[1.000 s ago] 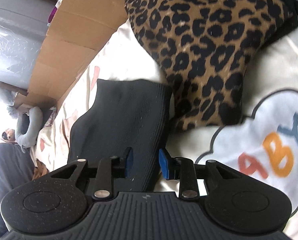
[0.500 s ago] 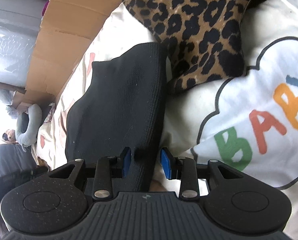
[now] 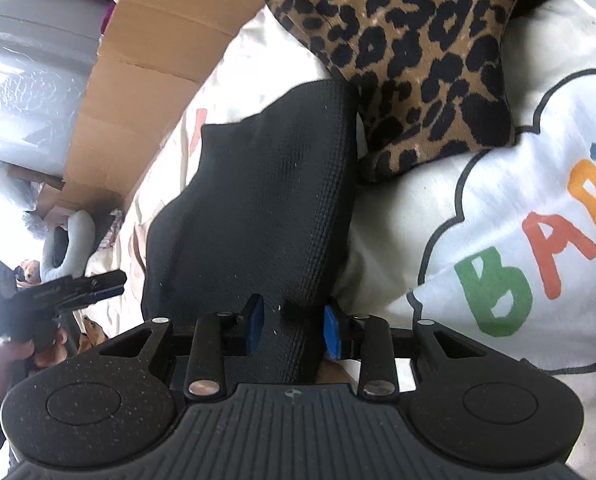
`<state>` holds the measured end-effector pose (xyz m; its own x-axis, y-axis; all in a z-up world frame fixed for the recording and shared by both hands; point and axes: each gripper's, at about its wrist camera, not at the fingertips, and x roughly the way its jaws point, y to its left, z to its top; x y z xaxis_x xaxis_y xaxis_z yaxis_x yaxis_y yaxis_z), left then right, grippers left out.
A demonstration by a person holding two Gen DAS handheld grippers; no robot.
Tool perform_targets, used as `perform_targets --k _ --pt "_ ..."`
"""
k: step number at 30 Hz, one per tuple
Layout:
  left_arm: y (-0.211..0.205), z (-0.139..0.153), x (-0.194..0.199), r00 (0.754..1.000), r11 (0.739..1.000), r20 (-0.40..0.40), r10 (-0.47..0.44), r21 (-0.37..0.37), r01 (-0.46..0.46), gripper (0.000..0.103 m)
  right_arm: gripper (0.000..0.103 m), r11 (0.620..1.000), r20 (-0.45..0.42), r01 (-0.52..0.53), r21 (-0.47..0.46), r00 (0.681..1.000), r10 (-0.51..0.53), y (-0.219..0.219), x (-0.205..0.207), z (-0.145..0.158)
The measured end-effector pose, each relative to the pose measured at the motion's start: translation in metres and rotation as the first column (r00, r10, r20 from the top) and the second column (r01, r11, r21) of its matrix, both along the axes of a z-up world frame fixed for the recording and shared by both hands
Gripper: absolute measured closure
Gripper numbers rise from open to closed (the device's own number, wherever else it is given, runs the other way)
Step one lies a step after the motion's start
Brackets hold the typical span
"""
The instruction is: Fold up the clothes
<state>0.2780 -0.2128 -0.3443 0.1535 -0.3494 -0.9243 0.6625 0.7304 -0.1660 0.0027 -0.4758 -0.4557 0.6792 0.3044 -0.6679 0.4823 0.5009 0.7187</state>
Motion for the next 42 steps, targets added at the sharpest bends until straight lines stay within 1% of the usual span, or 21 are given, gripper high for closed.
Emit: perform_targets --k 1,4,6,10,13,15,16,17,18,20,21,23,29,31,33,34,37,38,39,41,42 --pt "-0.004 0.0 0.003 1.0 1.0 0.005 -0.015 -0.007 0.015 0.026 0.083 1.0 0.007 0.007 0.001 1.0 -0.007 -0.001 -0.001 0.001" --pt "-0.016 -0.002 0.011 0.998 0.998 0.013 -0.063 -0.03 0.063 0.026 0.083 1.0 0.025 0.027 0.007 0.999 -0.028 -0.003 -0.003 0.002" --pt "-0.025 -0.005 0.013 0.995 0.994 0.015 -0.099 -0.051 0.1 0.026 0.083 0.999 0.017 0.035 0.011 0.999 -0.035 -0.003 -0.002 0.0" --pt "-0.038 -0.022 0.018 0.989 0.987 -0.025 -0.146 -0.067 0.144 0.026 0.082 0.998 0.008 0.053 0.03 0.999 -0.053 -0.003 -0.001 -0.007" --pt "-0.041 -0.04 0.023 0.983 0.984 -0.078 -0.168 -0.075 0.162 0.027 0.082 0.996 0.012 0.073 0.056 0.997 -0.074 -0.003 0.002 -0.015" --pt "-0.038 -0.05 0.026 0.978 0.982 -0.121 -0.17 -0.099 0.158 0.033 0.082 0.993 0.014 0.088 0.074 0.996 -0.089 -0.003 0.004 -0.02" --pt "-0.035 -0.054 0.027 0.977 0.983 -0.139 -0.162 -0.113 0.147 0.033 0.082 0.992 0.015 0.095 0.083 0.995 -0.097 -0.003 0.005 -0.022" --pt "-0.032 -0.057 0.028 0.976 0.983 -0.156 -0.153 -0.126 0.134 0.037 0.082 0.99 0.017 0.103 0.092 0.994 -0.105 -0.004 0.006 -0.025" --pt "-0.031 -0.058 0.029 0.975 0.982 -0.164 -0.152 -0.137 0.13 0.045 0.083 0.99 0.017 0.105 0.093 0.994 -0.107 -0.004 0.007 -0.026" --pt "-0.028 -0.059 0.029 0.973 0.979 -0.175 -0.153 -0.158 0.126 0.051 0.096 0.992 0.019 0.097 0.087 0.995 -0.099 -0.004 0.008 -0.025" --pt "-0.028 -0.06 0.028 0.972 0.979 -0.177 -0.155 -0.162 0.127 0.054 0.096 0.991 0.021 0.095 0.091 0.995 -0.097 -0.004 0.008 -0.025" --pt "-0.029 -0.061 0.026 0.969 0.977 -0.193 -0.154 -0.175 0.12 0.067 0.097 0.99 0.02 0.098 0.101 0.995 -0.1 -0.005 0.008 -0.025" --pt "-0.029 -0.059 0.028 0.963 0.974 -0.217 -0.161 -0.194 0.119 0.073 0.097 0.99 0.028 0.1 0.104 0.994 -0.103 -0.008 0.001 -0.016" --pt "-0.03 -0.058 0.031 0.958 0.971 -0.22 -0.182 -0.195 0.14 0.071 0.097 0.988 0.043 0.099 0.118 0.994 -0.105 -0.009 -0.001 -0.012" --pt "-0.033 -0.061 0.033 0.955 0.97 -0.215 -0.205 -0.175 0.168 0.058 0.097 0.987 0.047 0.092 0.128 0.994 -0.099 -0.009 0.0 -0.011" --pt "-0.035 -0.062 0.035 0.954 0.969 -0.215 -0.211 -0.172 0.176 0.055 0.093 0.988 0.041 0.087 0.128 0.995 -0.093 -0.009 0.002 -0.012" --pt "-0.041 -0.067 0.038 0.95 0.967 -0.216 -0.227 -0.17 0.192 0.042 0.09 0.987 0.014 0.092 0.133 0.995 -0.095 -0.01 0.005 -0.02" --pt "-0.043 -0.069 0.039 0.95 0.966 -0.213 -0.228 -0.168 0.194 0.035 0.088 0.986 0.015 0.093 0.141 0.995 -0.096 -0.011 0.005 -0.023" --pt "-0.044 -0.072 0.039 0.951 0.967 -0.207 -0.228 -0.165 0.196 0.031 0.081 0.985 0.02 0.094 0.145 0.995 -0.098 -0.01 0.006 -0.025" --pt "-0.044 -0.078 0.042 0.948 0.968 -0.231 -0.218 -0.175 0.18 0.028 0.08 0.984 0.033 0.095 0.151 0.994 -0.101 -0.009 0.006 -0.029" --pt "-0.044 -0.081 0.044 0.946 0.968 -0.245 -0.213 -0.181 0.171 0.031 0.08 0.984 0.038 0.094 0.153 0.994 -0.101 -0.008 0.007 -0.031"
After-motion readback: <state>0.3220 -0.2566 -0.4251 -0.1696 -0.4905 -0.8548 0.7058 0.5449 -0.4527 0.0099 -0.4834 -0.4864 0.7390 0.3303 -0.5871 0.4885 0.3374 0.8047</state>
